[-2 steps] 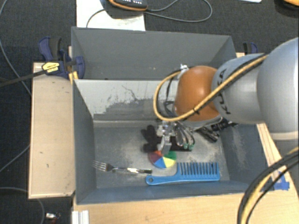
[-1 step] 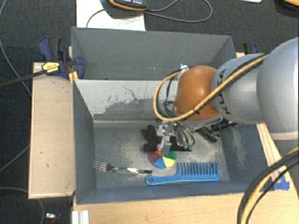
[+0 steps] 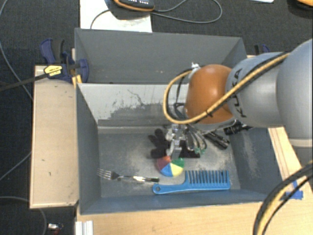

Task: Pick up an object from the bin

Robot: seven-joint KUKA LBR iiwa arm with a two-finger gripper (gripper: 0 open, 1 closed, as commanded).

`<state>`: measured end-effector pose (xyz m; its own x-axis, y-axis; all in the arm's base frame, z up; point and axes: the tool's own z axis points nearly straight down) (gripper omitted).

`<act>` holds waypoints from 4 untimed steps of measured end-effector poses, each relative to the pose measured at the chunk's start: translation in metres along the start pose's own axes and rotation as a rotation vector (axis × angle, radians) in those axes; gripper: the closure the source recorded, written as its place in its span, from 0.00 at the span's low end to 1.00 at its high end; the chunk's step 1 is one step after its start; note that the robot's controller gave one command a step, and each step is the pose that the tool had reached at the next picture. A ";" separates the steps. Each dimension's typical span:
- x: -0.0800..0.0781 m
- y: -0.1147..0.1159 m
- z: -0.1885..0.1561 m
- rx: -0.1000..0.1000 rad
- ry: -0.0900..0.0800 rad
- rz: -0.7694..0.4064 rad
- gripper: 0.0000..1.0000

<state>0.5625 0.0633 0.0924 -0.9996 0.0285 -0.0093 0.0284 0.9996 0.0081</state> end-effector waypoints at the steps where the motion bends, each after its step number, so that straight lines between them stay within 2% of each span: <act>1: -0.001 0.000 -0.013 -0.001 -0.004 0.002 1.00; 2: 0.001 0.000 -0.046 0.000 0.007 0.002 1.00; 3: -0.002 0.001 -0.086 -0.002 -0.006 0.003 1.00; 4: -0.002 0.001 -0.101 -0.002 -0.004 0.004 1.00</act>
Offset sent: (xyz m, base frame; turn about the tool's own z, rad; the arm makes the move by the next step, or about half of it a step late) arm 0.0010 0.0000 0.1312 0.0006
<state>0.5633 0.0634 0.1936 -0.9994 0.0328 -0.0136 0.0326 0.9994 0.0097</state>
